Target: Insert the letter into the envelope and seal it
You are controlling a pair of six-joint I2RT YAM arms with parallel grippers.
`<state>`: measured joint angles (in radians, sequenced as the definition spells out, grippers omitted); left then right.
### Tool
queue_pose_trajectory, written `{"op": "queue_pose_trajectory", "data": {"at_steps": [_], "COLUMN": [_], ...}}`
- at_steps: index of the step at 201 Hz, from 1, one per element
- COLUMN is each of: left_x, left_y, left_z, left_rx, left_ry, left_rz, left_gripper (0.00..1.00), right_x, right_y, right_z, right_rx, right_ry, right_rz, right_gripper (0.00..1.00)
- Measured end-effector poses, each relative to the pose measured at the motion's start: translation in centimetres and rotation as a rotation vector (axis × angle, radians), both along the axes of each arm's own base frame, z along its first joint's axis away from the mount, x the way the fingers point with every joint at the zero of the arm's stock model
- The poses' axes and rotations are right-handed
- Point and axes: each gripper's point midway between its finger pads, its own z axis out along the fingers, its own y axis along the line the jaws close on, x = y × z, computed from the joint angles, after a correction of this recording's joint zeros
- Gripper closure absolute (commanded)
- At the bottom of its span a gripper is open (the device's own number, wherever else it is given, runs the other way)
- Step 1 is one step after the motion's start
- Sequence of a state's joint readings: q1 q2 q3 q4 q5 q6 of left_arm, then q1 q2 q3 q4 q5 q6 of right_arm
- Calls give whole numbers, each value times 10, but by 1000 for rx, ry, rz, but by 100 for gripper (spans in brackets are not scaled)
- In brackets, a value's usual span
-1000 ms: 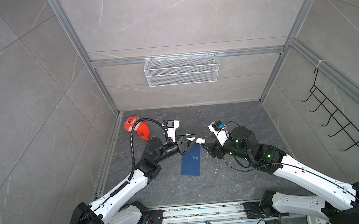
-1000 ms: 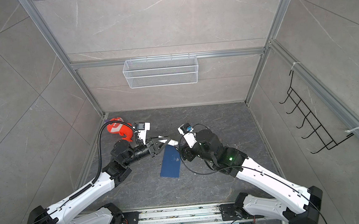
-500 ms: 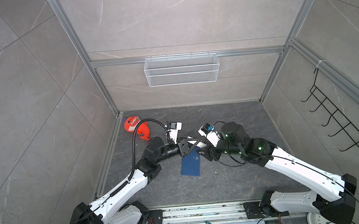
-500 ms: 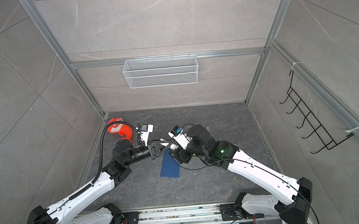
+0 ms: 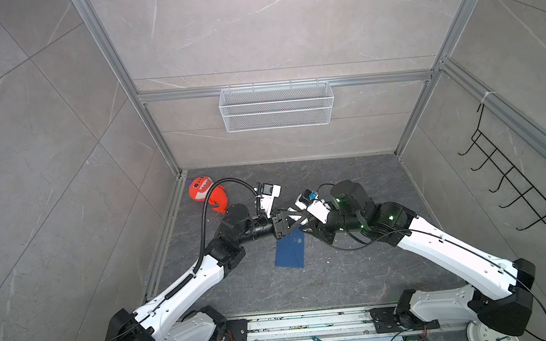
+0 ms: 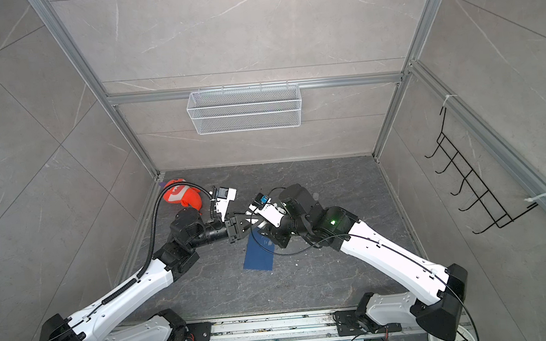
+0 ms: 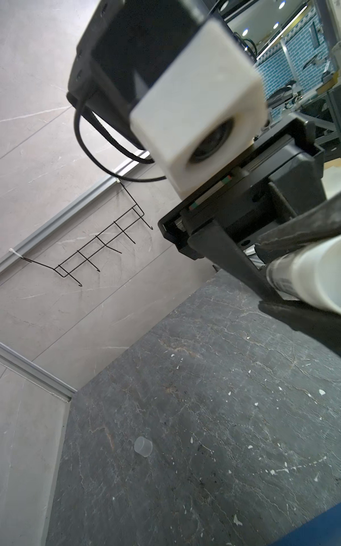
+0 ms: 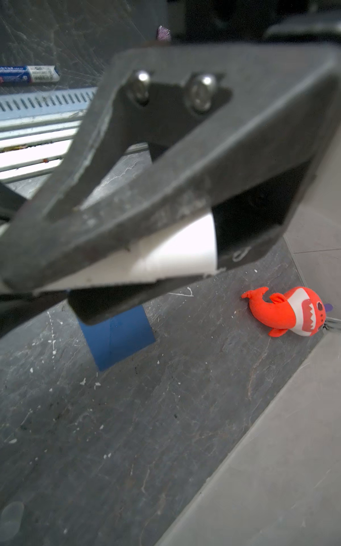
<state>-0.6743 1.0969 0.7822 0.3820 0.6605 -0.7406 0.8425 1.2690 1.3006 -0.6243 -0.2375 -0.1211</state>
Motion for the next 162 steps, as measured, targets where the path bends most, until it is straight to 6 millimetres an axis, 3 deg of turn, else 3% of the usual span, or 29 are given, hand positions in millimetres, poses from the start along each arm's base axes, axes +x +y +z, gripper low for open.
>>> {"op": "queue_pose_trajectory", "data": {"at_steps": [32,97,162], "left_x": [0,6,9], "left_y": [0,1,6], "left_z": [1,9,17], "left_rx": [-2,-78,-145], "left_ry": [-2,-71,-145], "left_rz": [-2,48,79], "left_gripper": [100,60,56], "right_x": [0,-1,8], "right_y": [1,2,8], "right_z": [0,8,27], "right_rx": [24,207,348], "right_ry": [11,41,79], "right_rz": [-14,-100,-163], "right_gripper": [100,100,100]}}
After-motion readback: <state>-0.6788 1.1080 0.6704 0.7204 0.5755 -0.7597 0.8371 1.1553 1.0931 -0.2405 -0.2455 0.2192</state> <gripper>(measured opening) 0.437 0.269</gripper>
